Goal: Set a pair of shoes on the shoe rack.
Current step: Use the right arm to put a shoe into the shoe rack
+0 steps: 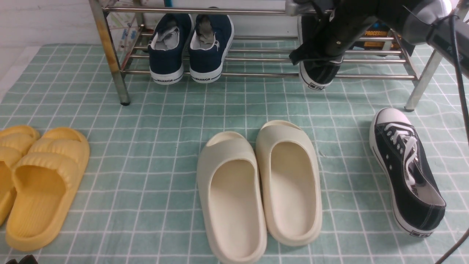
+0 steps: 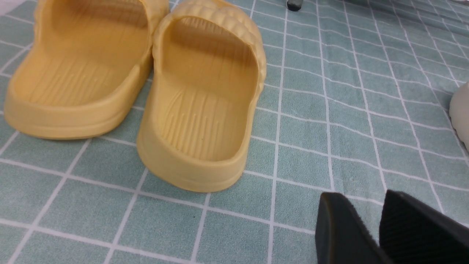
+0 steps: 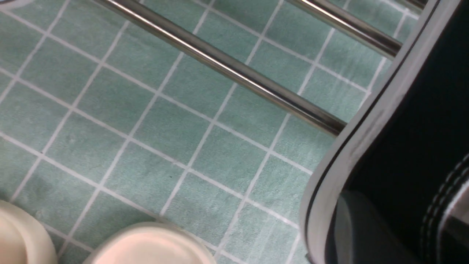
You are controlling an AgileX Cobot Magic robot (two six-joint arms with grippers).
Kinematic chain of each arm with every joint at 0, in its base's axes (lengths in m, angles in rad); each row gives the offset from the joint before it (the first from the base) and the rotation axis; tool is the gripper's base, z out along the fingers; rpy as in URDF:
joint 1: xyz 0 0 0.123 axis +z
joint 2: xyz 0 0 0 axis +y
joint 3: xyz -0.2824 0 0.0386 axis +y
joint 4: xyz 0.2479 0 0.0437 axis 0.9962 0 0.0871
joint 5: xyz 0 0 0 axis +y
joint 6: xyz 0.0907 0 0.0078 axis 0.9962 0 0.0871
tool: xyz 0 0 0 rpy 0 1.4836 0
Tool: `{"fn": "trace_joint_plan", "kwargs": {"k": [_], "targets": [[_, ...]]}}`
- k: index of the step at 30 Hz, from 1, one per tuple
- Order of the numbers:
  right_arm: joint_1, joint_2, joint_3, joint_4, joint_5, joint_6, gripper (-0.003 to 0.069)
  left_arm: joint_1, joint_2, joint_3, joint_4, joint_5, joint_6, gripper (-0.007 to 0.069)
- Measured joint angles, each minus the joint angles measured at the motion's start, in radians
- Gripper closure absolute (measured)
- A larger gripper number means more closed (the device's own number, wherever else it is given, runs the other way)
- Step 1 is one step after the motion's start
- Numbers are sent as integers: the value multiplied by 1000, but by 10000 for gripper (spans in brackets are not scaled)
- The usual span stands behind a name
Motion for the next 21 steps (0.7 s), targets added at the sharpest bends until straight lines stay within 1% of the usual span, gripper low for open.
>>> {"fn": "trace_joint_plan", "kwargs": {"k": [1, 4, 5, 6, 9, 11, 21], "targets": [[0, 0, 0, 0, 0, 0, 503, 0, 0, 0, 0, 0, 0, 433], [0, 1, 0, -6, 0, 1, 427, 0, 0, 0, 0, 0, 0, 433], [0, 1, 0, -7, -1, 1, 423, 0, 0, 0, 0, 0, 0, 432], [0, 1, -2, -8, -11, 1, 394, 0, 0, 0, 0, 0, 0, 431], [0, 1, -8, -10, -10, 1, 361, 0, 0, 0, 0, 0, 0, 427], [0, 1, -8, -10, -3, 1, 356, 0, 0, 0, 0, 0, 0, 426], [0, -68, -10, -15, 155, 3, 350, 0, 0, 0, 0, 0, 0, 417]]}}
